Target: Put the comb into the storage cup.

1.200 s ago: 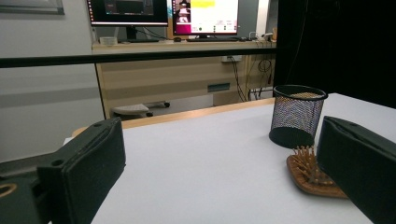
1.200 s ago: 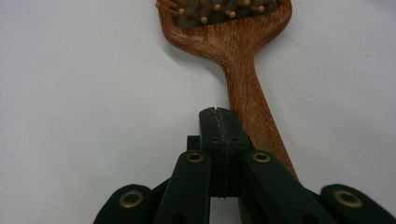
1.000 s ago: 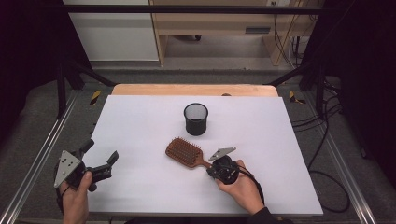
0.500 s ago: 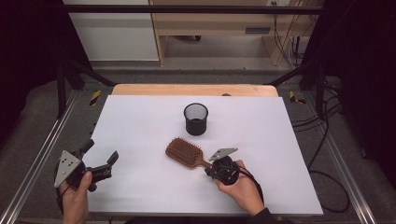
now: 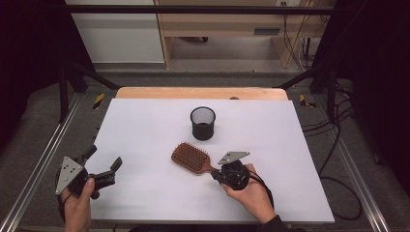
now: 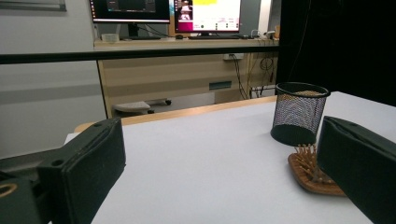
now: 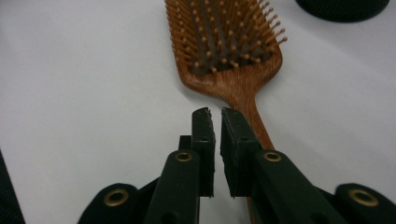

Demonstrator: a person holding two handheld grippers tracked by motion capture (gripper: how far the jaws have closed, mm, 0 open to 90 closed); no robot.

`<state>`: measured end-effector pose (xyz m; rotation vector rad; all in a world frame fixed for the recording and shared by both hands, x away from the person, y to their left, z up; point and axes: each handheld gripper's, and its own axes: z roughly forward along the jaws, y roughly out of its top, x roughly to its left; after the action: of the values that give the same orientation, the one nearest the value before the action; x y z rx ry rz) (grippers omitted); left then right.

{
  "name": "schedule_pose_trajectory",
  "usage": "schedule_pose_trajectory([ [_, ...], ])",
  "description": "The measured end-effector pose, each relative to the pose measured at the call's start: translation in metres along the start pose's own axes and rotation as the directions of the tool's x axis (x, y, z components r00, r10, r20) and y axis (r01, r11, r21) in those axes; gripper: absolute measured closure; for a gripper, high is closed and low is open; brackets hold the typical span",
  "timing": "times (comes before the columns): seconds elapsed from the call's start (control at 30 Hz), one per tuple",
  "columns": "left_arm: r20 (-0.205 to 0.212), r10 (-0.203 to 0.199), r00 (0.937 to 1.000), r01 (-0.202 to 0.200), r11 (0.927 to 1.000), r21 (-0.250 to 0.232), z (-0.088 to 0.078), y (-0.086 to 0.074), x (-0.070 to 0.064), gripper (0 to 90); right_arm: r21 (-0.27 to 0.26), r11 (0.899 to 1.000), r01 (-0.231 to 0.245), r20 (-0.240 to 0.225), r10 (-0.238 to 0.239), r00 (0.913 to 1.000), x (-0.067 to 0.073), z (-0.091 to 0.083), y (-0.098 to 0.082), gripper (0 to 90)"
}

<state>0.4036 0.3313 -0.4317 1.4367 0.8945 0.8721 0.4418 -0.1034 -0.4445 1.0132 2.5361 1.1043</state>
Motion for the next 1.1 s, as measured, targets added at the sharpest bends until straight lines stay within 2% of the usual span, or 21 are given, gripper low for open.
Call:
schedule_pose_trajectory([
  [0.13, -0.005, 0.002, 1.0, -0.002, 1.0, 0.002, 0.0, 0.0, 0.0, 1.7, -0.001, 1.0, 0.013, 0.005, -0.013, 0.9999, 0.002, -0.003, 0.007, 66.6],
  [0.2, -0.003, 0.005, 1.0, -0.005, 1.0, 0.002, 0.0, 0.0, -0.001, 1.8, 0.015, 1.0, 0.017, 0.006, -0.017, 0.9998, 0.001, -0.004, 0.011, 58.5],
  [0.4, -0.001, 0.006, 1.0, -0.006, 1.0, 0.007, 0.0, -0.001, -0.001, 1.7, 0.012, 1.0, 0.014, 0.061, -0.015, 0.998, -0.007, -0.009, 0.024, 31.3],
  [0.5, 0.003, 0.009, 1.0, -0.009, 0.9999, 0.008, 0.0, -0.001, -0.002, 1.7, 0.009, 0.999, 0.035, 0.096, -0.035, 0.9947, -0.009, -0.009, 0.029, 19.6],
  [0.53, 0.003, 0.009, 1.0, -0.009, 0.9999, 0.008, 0.0, -0.001, -0.002, 1.8, 0.009, 0.999, 0.035, 0.096, -0.035, 0.9947, -0.009, -0.009, 0.029, 19.6],
  [0.57, 0.005, 0.01, 0.9999, -0.01, 0.9999, 0.008, 0.001, -0.001, -0.002, 1.7, 0.019, 0.999, 0.032, 0.101, -0.033, 0.9943, -0.01, -0.006, 0.031, 13.2],
  [0.67, 0.003, 0.008, 1.0, -0.008, 0.9999, 0.008, 0.0, -0.001, -0.001, 1.7, 0.047, 0.997, 0.066, 0.106, -0.071, 0.9919, -0.012, -0.001, 0.031, 9.0],
  [0.73, 0.002, 0.006, 1.0, -0.006, 1.0, 0.007, 0.0, -0.001, -0.001, 1.7, 0.059, 0.995, 0.075, 0.11, -0.081, 0.9906, -0.013, 0.0, 0.031, 9.5],
  [0.83, 0.001, 0.004, 1.0, -0.004, 1.0, 0.007, 0.0, -0.001, -0.001, 1.7, 0.108, 0.988, 0.11, 0.097, -0.121, 0.988, -0.015, 0.005, 0.03, 9.2],
  [1.1, 0.001, 0.006, 1.0, -0.006, 0.9999, 0.008, 0.0, -0.001, -0.001, 1.7, 0.143, 0.983, 0.111, 0.086, -0.124, 0.9885, -0.018, 0.01, 0.029, 7.7],
])
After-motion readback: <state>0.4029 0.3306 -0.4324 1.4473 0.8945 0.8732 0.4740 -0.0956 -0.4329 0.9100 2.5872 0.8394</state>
